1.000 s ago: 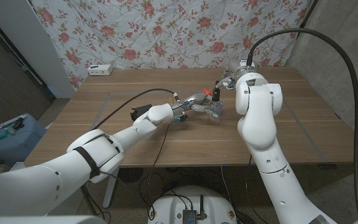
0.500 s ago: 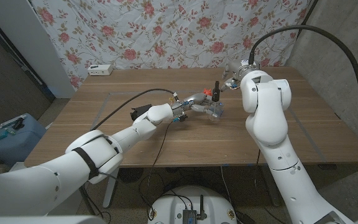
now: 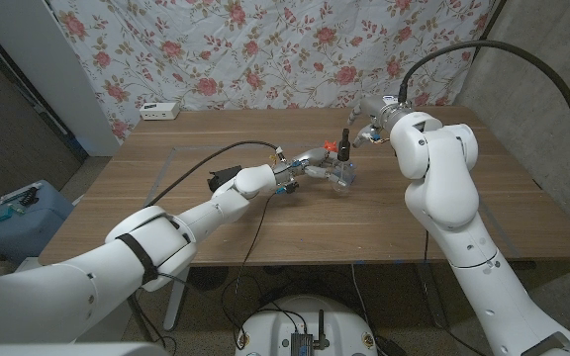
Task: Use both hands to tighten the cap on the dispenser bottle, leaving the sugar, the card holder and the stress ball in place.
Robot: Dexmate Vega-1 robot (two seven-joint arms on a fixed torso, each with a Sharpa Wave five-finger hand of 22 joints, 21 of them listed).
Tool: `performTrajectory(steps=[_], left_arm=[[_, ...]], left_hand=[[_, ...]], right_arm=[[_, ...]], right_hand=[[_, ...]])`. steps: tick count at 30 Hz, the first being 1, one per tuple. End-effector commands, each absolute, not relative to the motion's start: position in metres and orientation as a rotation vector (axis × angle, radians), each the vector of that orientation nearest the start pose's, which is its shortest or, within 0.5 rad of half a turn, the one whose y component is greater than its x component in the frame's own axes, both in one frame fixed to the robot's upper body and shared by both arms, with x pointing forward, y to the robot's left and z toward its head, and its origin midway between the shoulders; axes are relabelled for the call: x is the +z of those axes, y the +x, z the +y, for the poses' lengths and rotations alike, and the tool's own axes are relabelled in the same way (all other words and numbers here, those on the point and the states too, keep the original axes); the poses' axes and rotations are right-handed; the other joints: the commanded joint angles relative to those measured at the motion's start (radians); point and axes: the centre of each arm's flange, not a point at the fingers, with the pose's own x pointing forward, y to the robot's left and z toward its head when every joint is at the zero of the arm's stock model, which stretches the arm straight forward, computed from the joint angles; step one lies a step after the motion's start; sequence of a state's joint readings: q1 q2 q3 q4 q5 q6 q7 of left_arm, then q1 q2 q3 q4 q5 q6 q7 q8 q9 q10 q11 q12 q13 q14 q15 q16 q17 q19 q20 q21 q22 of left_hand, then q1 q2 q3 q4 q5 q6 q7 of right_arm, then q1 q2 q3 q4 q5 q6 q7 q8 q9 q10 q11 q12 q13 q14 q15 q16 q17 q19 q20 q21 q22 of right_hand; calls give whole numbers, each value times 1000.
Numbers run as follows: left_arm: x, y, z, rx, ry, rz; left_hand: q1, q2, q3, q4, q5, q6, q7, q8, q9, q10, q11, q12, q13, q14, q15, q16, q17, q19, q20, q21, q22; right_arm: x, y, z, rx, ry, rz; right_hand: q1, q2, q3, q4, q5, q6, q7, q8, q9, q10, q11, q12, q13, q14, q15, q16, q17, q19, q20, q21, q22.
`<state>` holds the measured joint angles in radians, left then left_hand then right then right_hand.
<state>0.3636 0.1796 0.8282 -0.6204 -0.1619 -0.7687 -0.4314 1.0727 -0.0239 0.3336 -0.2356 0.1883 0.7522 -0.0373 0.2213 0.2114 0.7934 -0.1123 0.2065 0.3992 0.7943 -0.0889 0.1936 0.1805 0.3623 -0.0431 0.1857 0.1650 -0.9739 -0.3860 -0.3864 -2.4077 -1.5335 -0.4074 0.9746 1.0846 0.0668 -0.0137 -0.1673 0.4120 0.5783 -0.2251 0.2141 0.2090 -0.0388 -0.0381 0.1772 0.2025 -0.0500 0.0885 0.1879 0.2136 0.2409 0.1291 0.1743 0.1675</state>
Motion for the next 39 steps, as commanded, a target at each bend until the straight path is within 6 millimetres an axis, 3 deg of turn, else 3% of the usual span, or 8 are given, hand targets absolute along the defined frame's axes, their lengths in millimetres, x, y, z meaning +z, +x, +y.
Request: performTrajectory(steps=[1, 7, 20, 39], left_arm=[[-15, 667, 47, -887, 721, -773], [-14, 666, 45, -890, 722, -775], [-15, 665, 45, -894, 725, -777], [-15, 664, 49, -883, 722, -785]], left_hand=[[-54, 129, 87, 82, 6, 107, -21, 5, 3, 8, 2, 5, 2, -2, -59, 5, 4, 7, -37, 1, 2], [-55, 129, 87, 82, 7, 108, -21, 5, 3, 7, 1, 5, 2, -2, -60, 5, 4, 7, -37, 1, 2], [-54, 128, 88, 81, 7, 108, -21, 5, 3, 9, 0, 6, 2, -1, -59, 5, 4, 6, -37, 2, 2], [-54, 129, 89, 80, 6, 108, -23, 5, 3, 7, 3, 5, 1, -2, -58, 6, 5, 6, -36, 2, 2]], right_arm=[[100, 435, -156, -148, -1635, -426], [100, 438, -154, -114, -1628, -437], [99, 442, -151, -74, -1634, -389], [99, 450, -149, -60, -1658, -305]], right_hand=[[33, 0, 17, -6, 13, -7, 1, 0, 3, -20, -6, 6, 1, -21, 3, 1, 2, -11, -6, 6, 0], [84, 1, 35, -9, 26, 1, 1, 3, 3, -47, -28, 6, 0, -49, 16, 0, 0, -27, -8, 6, 0], [129, 4, 51, -6, 34, 14, 1, 6, 2, -81, -42, 5, -2, -83, 19, -2, -2, -43, -6, 6, 0], [128, -5, 49, 9, 34, 1, 1, -5, -5, -106, -18, 7, -3, -100, 27, 3, -1, -55, -7, 7, 0]])
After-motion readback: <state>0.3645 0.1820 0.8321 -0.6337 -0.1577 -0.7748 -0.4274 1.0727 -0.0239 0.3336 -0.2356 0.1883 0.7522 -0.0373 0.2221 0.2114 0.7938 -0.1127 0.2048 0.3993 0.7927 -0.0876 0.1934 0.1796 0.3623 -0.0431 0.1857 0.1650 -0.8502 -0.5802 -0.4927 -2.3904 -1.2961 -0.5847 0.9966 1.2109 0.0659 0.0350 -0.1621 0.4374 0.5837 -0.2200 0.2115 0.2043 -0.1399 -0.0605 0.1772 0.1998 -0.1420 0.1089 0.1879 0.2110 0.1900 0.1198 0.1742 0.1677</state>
